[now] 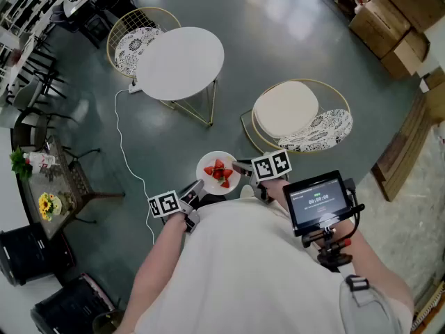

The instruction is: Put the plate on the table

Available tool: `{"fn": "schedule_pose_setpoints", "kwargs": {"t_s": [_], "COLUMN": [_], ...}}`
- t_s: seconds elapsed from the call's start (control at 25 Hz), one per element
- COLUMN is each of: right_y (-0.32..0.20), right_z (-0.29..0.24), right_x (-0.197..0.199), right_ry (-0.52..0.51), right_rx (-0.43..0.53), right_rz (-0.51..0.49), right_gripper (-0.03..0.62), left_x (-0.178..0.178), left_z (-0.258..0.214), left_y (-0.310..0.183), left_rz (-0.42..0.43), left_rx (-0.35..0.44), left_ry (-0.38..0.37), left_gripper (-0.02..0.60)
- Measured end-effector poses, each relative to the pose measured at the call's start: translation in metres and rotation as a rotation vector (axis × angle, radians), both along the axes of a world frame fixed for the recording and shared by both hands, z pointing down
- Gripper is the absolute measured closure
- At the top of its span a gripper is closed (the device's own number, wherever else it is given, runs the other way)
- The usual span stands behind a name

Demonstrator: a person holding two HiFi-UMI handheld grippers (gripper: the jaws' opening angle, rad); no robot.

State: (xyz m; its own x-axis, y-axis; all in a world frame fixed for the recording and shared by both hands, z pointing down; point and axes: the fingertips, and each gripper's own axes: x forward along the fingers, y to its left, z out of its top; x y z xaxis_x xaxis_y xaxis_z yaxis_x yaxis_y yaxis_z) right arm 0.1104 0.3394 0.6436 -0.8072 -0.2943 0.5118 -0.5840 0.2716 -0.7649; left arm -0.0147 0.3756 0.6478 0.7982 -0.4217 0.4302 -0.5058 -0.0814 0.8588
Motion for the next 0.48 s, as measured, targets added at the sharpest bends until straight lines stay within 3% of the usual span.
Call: {"fn": "schedule_pose_setpoints", "kwargs": {"t_s": [0.48], "right_y": [-0.0095], "right_z": [-0.0048], "right_x": [0.0008], "right_ry": [-0.029], "right_rx": [0.011], "right_rz": [0.024], "right_gripper": [0.562], "left_x": [0.0021], "left_z": [-0.0028], "left_y": [-0.0072], "left_rz": [-0.031], "left_rx": [0.033], "left_ry": [-0.027], "left_gripper": [0.569]}}
